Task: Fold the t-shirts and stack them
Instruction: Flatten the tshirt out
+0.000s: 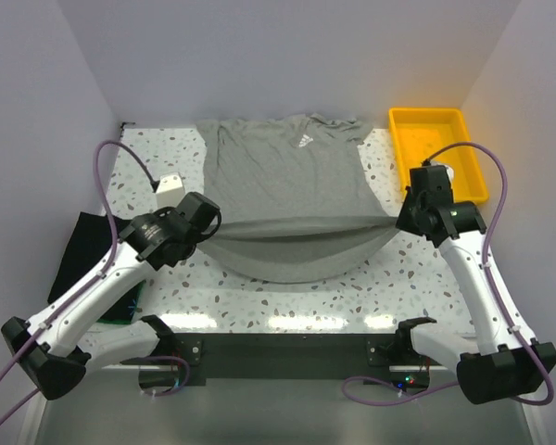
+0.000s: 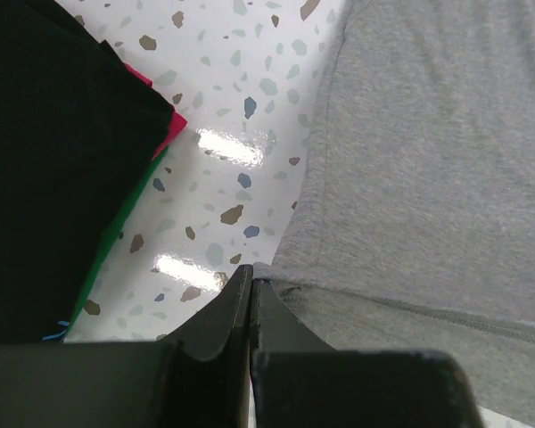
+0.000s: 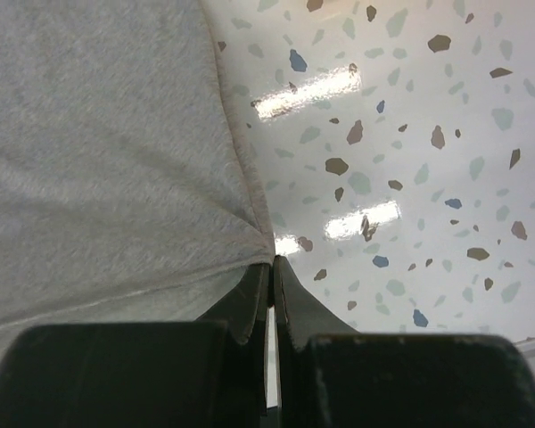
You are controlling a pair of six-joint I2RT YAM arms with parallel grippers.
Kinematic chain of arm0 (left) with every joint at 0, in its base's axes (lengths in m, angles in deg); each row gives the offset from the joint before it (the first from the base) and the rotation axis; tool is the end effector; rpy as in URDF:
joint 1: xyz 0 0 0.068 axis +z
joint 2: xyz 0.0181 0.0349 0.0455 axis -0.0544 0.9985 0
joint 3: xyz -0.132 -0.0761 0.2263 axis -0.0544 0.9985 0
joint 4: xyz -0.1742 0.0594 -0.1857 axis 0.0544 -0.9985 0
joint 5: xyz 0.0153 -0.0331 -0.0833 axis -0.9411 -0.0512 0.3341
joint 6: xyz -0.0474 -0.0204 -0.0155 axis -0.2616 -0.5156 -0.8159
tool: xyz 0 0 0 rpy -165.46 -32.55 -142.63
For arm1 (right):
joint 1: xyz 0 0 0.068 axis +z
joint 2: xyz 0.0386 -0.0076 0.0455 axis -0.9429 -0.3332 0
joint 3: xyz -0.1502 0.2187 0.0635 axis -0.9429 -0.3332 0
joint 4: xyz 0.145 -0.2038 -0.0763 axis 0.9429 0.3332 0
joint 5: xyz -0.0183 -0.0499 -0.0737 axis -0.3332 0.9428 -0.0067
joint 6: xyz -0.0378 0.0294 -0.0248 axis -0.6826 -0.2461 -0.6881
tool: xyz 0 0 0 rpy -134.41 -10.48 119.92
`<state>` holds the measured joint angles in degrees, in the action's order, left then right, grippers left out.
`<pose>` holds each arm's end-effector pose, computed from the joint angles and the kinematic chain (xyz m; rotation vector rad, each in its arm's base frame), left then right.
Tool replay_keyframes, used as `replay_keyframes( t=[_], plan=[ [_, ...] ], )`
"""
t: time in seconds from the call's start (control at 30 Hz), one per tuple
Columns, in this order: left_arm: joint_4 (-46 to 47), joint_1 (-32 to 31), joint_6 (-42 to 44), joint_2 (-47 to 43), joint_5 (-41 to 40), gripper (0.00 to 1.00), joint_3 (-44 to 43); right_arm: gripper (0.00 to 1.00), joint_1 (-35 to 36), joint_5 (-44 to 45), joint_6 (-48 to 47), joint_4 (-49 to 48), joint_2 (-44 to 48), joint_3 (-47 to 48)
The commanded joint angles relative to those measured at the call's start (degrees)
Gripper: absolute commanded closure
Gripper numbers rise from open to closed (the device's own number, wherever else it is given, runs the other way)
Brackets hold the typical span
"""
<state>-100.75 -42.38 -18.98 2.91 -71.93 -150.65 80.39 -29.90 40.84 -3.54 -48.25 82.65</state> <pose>0.1587 -0.0991 0.3232 -0.4713 2.2525 0.2109 0.2040 0.0251 0.3350 0.4573 2.3796 -0.0790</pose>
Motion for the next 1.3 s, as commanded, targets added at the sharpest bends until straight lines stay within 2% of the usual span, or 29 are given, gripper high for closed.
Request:
replay_keyframes(
  t=[0.0,0.07,0.17,0.37,0.4,0.43,0.5,0.53,0.57,0.6,0.67,0.8,0.83,0.93,0.97,1.1,1.27],
  plan=[
    [-6.47,0.42,-1.76,-2.23,-2.76,1.00,-3.92,1.00,-0.09,0.96,-1.28,5.83,1.26,5.27],
    [-7.53,0.33,-2.72,-2.67,-2.15,1.00,-3.75,1.00,-0.09,1.48,-1.46,7.77,1.53,6.24],
    [-8.94,0.33,-4.30,-3.55,0.05,1.00,-1.30,0.93,-0.18,1.13,-1.19,9.79,2.67,5.81],
    [-7.63,0.42,-11.42,-9.43,4.43,1.00,7.57,0.91,-0.09,-5.97,1.78,10.94,5.65,-1.56],
    [-6.14,0.42,-11.78,-10.48,5.93,1.00,9.67,0.87,-0.09,-6.60,2.40,10.67,6.35,-3.06],
    [-4.48,0.33,-12.30,-12.15,7.33,1.00,12.39,0.79,-0.09,-6.95,3.11,10.41,7.58,-5.51],
    [-8.22,0.16,-16.32,-12.77,7.70,0.96,11.02,0.70,-0.09,-8.01,4.86,10.84,8.90,-8.33],
    [-8.76,0.15,-19.31,-14.43,7.35,0.89,11.45,0.57,-0.18,-8.53,5.39,10.76,9.69,-9.04],
    [-9.20,0.15,-20.64,-15.41,7.70,0.72,11.80,0.49,-0.18,-8.88,6.53,10.93,11.44,-9.57],
    [-9.90,0.24,-22.31,-16.37,7.61,0.67,12.15,0.43,-0.18,-8.80,6.89,11.20,12.16,-9.75],
    [-9.82,0.16,-24.34,-19.62,7.44,0.63,12.86,0.34,-0.09,-8.63,7.33,11.20,13.91,-8.96],
    [-6.57,0.24,-20.84,-22.53,7.26,0.48,12.34,0.34,-0.09,-15.89,6.54,6.74,13.31,-8.95],
    [-6.13,0.24,-20.22,-22.19,6.91,0.47,11.90,0.34,-0.09,-16.53,6.63,5.76,12.70,-9.48],
    [-1.49,0.15,-15.57,-19.29,7.26,0.48,12.24,0.48,0.00,-20.65,7.50,0.07,10.23,-13.08],
    [1.49,0.24,-15.04,-17.98,7.87,0.52,12.59,0.59,0.08,-21.27,8.03,-1.62,9.79,-14.05],
    [4.68,0.24,-15.81,-6.75,7.70,0.57,14.26,0.59,1.14,-20.76,8.04,-8.65,6.02,-18.18],
    [11.78,0.42,-18.45,-3.73,8.83,0.58,19.70,0.58,4.73,-17.34,9.70,-14.02,1.27,-21.52]
  ],
)
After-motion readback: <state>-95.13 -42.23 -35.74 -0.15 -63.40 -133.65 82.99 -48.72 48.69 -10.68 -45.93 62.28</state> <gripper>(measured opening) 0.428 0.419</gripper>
